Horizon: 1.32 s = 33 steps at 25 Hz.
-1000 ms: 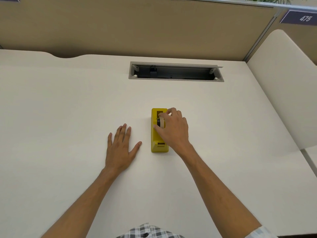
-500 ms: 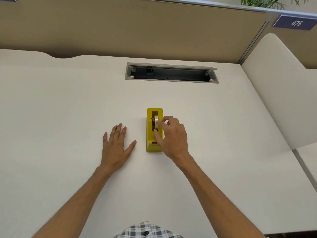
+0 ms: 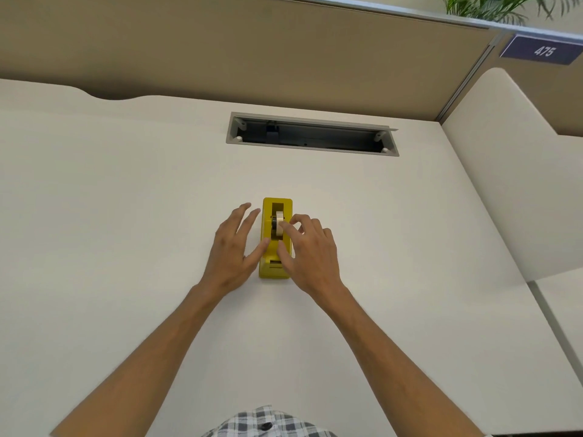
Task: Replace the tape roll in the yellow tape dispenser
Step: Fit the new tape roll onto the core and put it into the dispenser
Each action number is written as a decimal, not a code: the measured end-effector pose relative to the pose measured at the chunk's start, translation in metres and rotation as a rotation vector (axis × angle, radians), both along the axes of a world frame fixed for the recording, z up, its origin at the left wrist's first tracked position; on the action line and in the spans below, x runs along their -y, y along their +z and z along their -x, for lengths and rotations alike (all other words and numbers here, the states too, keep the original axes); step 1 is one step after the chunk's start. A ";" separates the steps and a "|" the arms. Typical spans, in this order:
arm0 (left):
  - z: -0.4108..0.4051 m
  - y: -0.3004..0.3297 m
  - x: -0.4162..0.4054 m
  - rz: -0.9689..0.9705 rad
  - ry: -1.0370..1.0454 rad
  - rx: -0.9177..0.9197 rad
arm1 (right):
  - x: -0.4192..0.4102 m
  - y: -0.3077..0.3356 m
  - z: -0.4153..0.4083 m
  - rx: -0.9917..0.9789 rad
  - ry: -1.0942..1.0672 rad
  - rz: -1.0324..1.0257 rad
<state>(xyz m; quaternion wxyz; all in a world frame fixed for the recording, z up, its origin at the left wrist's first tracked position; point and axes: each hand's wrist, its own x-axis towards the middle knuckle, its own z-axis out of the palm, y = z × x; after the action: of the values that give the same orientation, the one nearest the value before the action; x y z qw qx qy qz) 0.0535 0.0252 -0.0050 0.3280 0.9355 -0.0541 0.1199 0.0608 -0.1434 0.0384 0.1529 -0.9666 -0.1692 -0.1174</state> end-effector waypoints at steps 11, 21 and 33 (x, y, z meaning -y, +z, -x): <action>-0.025 0.010 0.011 -0.061 -0.079 -0.066 | -0.002 0.003 -0.003 -0.009 -0.016 0.013; -0.037 0.020 0.011 -0.088 -0.114 -0.130 | -0.004 0.003 -0.004 -0.029 -0.043 0.019; -0.035 0.023 0.016 -0.003 -0.046 -0.111 | -0.004 0.003 -0.004 -0.010 -0.046 -0.014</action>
<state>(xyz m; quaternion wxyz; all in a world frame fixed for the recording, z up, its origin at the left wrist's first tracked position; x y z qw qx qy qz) 0.0883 0.0090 0.0182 0.3318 0.9397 -0.0576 0.0600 0.0652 -0.1389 0.0413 0.1578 -0.9697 -0.1452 -0.1174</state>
